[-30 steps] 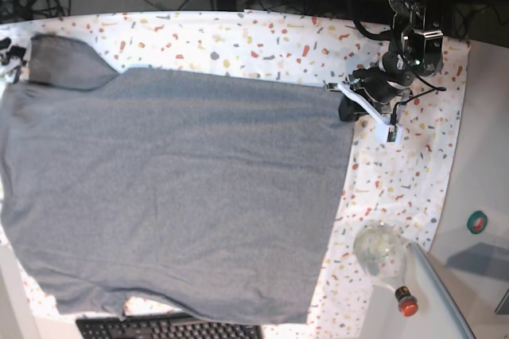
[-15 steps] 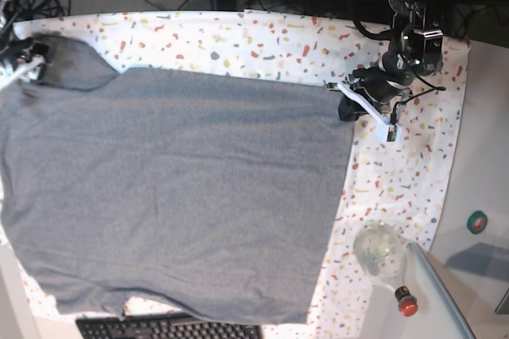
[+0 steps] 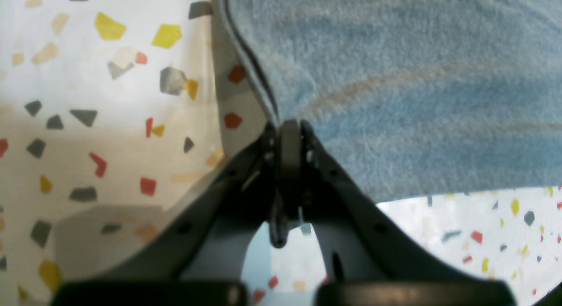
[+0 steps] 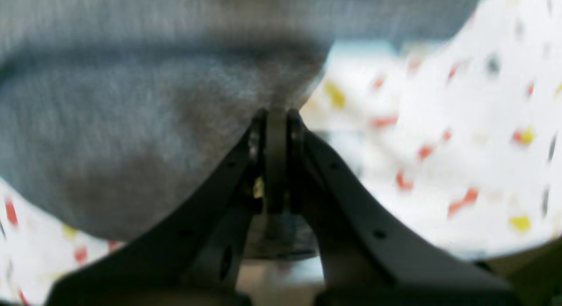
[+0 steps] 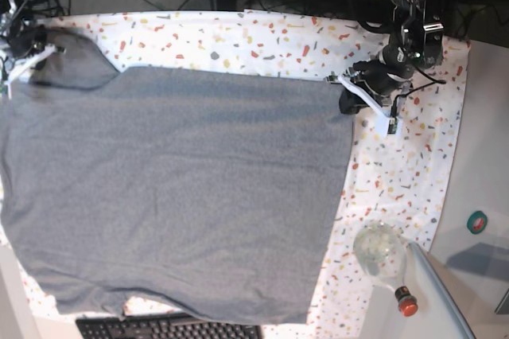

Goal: Layout the t-shirt on the table in an organized manner, then fold the t-shirt properly
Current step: 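Hold the shirt edge with the left gripper while the right gripper grasps the collar corner, then pull the held shirt edges apart with both grippers to stretch it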

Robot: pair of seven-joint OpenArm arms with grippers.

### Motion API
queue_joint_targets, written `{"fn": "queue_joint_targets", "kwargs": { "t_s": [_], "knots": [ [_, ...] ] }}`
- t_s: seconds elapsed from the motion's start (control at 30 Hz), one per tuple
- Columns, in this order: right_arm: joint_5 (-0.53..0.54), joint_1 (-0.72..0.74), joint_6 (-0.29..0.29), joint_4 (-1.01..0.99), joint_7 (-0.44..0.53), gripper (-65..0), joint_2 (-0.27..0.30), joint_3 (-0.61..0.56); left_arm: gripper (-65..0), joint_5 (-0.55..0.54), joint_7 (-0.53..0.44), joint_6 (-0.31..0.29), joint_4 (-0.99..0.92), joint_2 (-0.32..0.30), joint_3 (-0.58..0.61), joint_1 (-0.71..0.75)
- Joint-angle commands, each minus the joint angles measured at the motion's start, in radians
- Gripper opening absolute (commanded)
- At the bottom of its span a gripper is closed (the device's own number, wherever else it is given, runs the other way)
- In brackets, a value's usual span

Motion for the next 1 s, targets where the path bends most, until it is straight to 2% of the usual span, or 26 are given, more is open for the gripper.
{"fn": "queue_joint_targets", "kwargs": {
  "t_s": [0.0,0.17,0.3,0.7,0.83,0.87,0.97],
  "knots": [
    [-0.01,-0.028,0.004,0.035,-0.04,-65.0,-0.005,0.009,-65.0,-0.009,-0.018,-0.006,0.039,-0.01,-0.006,-0.001],
    [-0.012,-0.101,0.004,0.201,-0.109,-65.0,-0.074,0.127,-65.0,-0.007,-0.018,-0.006,0.122,-0.012,-0.006,0.05],
    [-0.012,-0.15,0.005,0.294,-0.16,-65.0,-0.089,0.181,-65.0,-0.007,-0.018,-0.006,0.14,-0.013,-0.006,0.077],
    [-0.012,-0.163,0.005,0.278,-0.164,-65.0,-0.109,0.177,-65.0,-0.007,-0.021,-0.006,0.124,-0.016,-0.007,0.131],
    [-0.009,-0.155,0.007,0.287,-0.223,-65.0,-0.11,0.185,-65.0,-0.007,-0.021,-0.006,0.124,-0.012,-0.007,0.131],
    [-0.009,-0.16,0.007,0.313,-0.23,-61.4,-0.115,0.185,-65.0,-0.007,-0.021,-0.006,0.124,-0.012,-0.007,0.131],
    [-0.009,-0.181,0.007,0.405,-0.215,-39.3,-0.167,0.187,-65.0,-0.007,-0.021,-0.006,0.124,-0.013,-0.007,0.13]
  ]
}}
